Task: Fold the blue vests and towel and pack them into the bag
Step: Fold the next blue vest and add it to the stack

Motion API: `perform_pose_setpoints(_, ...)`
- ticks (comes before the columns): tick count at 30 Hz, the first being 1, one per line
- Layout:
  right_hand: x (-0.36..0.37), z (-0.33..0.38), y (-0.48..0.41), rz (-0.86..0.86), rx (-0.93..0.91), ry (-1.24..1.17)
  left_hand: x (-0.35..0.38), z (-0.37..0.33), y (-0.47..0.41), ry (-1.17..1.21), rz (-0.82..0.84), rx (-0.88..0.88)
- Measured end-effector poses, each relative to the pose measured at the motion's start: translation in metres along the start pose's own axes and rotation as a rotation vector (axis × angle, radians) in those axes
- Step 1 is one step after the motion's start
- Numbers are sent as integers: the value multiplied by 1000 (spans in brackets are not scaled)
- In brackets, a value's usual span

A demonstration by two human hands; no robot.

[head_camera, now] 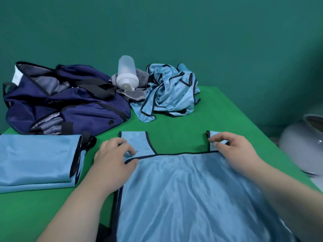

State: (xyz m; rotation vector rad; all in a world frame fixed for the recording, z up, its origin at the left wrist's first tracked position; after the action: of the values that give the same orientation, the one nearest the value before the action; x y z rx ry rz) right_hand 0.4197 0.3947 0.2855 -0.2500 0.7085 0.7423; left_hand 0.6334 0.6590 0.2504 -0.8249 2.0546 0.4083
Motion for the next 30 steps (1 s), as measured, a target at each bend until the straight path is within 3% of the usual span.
perform_pose_setpoints(3, -32, -26, 18, -63, 23, 213, -1, 1, 5, -189, 35, -85)
perform_pose_setpoints(8, -51, -63, 18, 76, 125, 455, 0, 1, 9, -291, 6, -112)
perform_pose_setpoints(21, -56, -65, 6, 131, 84, 603, 5, -2, 16, -296, -141, -29)
perform_pose_setpoints(30, -54, -66, 8, 100, 5, 633, 7, 1, 14, -315, -83, -55)
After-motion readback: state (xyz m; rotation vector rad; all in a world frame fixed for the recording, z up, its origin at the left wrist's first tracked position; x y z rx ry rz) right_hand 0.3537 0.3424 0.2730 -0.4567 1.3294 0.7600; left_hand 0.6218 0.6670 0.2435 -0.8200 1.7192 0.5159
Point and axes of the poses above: each hand's wrist, its own y-axis away from the middle knuckle, its own x-axis out of the palm, z = x × y, the point moved 3 cm from there along -y, towards the middle knuckle, and after that the axes turned 9 degrees about z, right-handed, at the moved point
